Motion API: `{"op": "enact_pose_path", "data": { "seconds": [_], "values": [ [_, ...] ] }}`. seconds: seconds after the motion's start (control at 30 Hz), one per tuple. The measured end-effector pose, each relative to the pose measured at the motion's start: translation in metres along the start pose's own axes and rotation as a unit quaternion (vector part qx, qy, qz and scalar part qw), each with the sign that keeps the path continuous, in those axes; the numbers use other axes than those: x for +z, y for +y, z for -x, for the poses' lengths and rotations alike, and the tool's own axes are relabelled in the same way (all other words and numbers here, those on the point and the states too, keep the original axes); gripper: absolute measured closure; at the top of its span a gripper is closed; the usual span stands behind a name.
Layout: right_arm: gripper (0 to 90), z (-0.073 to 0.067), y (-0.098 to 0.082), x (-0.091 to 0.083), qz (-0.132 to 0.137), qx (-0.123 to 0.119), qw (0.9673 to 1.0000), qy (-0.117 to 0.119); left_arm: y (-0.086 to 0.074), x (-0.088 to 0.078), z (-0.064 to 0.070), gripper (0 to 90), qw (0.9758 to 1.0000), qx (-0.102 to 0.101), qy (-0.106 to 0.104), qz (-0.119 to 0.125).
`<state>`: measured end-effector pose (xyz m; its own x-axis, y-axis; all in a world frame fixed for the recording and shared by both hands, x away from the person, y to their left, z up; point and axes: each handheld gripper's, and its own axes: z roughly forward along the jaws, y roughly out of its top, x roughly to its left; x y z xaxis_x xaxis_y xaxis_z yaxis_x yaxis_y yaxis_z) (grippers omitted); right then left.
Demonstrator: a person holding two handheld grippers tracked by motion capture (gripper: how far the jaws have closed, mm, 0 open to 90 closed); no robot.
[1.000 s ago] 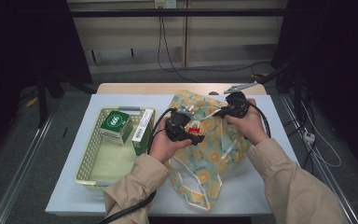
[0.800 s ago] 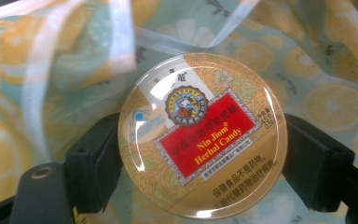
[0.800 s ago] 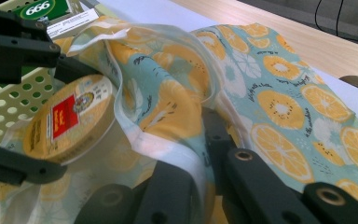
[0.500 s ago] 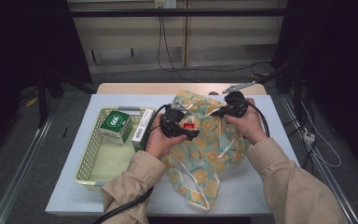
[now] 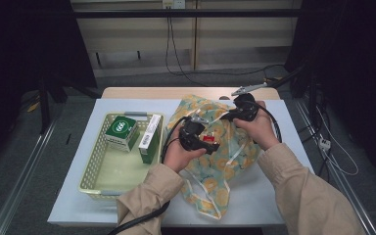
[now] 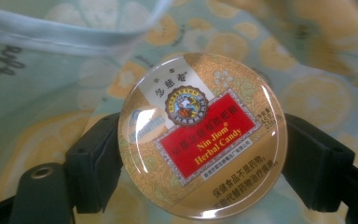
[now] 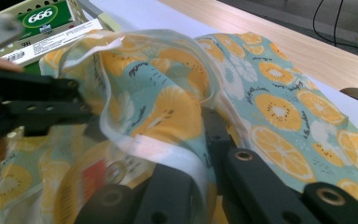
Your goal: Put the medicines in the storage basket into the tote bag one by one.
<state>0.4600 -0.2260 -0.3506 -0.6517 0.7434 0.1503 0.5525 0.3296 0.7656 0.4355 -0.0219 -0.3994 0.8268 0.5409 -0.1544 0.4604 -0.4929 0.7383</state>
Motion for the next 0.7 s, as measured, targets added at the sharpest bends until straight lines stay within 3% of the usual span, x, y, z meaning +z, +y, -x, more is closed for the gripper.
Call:
{"op": "enact_pose_path", "data": {
  "seconds": [0.23, 0.37, 0.47, 0.53, 0.7],
  "values": [
    [89.6, 0.002, -0.001, 0.005, -0.003, 0.0, 1.0, 0.005, 0.013, 0.014, -0.02, 20.3, 0.9996, -0.009, 0.025, 0.003],
    [89.6, 0.005, -0.002, 0.009, -0.008, 0.006, 0.9999, 0.01, 0.025, 0.021, -0.035, 20.2, 0.9984, -0.01, 0.05, 0.023],
    [89.5, 0.01, -0.003, 0.013, -0.008, 0.013, 0.9999, 0.007, 0.028, 0.028, -0.044, 17.9, 0.9976, -0.018, 0.064, 0.022],
    [89.5, 0.013, -0.004, 0.015, -0.01, 0.016, 0.9998, 0.006, 0.029, 0.029, -0.044, 13.3, 0.9979, -0.015, 0.061, 0.014],
    [89.5, 0.015, -0.006, 0.016, -0.011, 0.018, 0.9998, 0.005, 0.026, 0.018, -0.036, 11.6, 0.999, -0.012, 0.044, 0.004]
  ]
}}
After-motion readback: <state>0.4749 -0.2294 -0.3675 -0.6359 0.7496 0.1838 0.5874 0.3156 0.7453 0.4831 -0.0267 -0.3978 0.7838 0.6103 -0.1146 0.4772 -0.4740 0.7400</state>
